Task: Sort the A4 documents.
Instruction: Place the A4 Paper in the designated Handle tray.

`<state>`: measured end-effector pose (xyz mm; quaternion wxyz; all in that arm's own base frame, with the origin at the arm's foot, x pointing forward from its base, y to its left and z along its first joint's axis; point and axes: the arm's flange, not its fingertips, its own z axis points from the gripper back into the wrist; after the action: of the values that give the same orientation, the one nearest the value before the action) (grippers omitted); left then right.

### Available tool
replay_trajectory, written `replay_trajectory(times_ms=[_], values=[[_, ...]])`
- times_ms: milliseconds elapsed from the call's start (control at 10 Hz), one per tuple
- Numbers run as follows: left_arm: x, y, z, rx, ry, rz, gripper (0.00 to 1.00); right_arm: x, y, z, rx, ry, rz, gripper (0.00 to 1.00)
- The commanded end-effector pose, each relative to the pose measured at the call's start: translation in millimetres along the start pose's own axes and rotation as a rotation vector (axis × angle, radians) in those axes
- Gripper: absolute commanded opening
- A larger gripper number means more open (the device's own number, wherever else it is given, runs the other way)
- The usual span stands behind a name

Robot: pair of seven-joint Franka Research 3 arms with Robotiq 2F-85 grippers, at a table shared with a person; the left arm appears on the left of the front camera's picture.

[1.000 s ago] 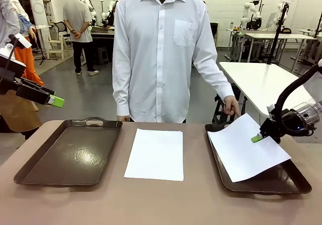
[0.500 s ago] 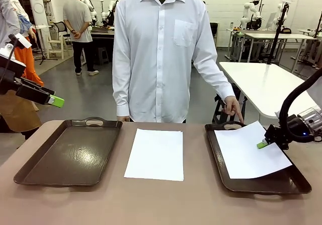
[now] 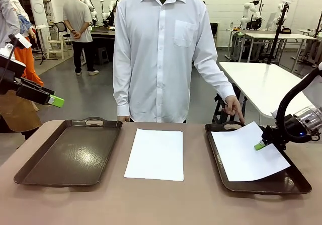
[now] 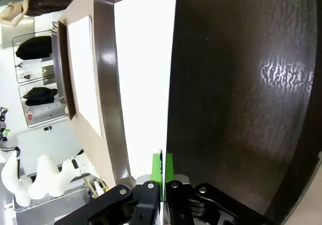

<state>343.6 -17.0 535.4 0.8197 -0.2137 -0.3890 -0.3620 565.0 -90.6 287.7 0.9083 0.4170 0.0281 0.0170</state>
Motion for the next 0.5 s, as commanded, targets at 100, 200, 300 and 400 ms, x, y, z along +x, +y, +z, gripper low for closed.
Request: replay_trajectory(times_ms=[100,200,300,400], values=[[-1,3,-1,-0.012,-0.008,-0.014,1.0,-3,7,2,-0.085,-0.001,-0.032,0.19],[-1,3,-1,-0.012,-0.008,-0.014,1.0,-8,10,5,-0.132,-0.024,-0.036,0.23],[-1,3,-1,-0.012,-0.008,-0.014,1.0,-12,13,7,-0.186,-0.035,-0.042,0.38],[-1,3,-1,-0.012,-0.008,-0.014,1.0,-15,14,8,-0.219,-0.046,-0.048,0.42]])
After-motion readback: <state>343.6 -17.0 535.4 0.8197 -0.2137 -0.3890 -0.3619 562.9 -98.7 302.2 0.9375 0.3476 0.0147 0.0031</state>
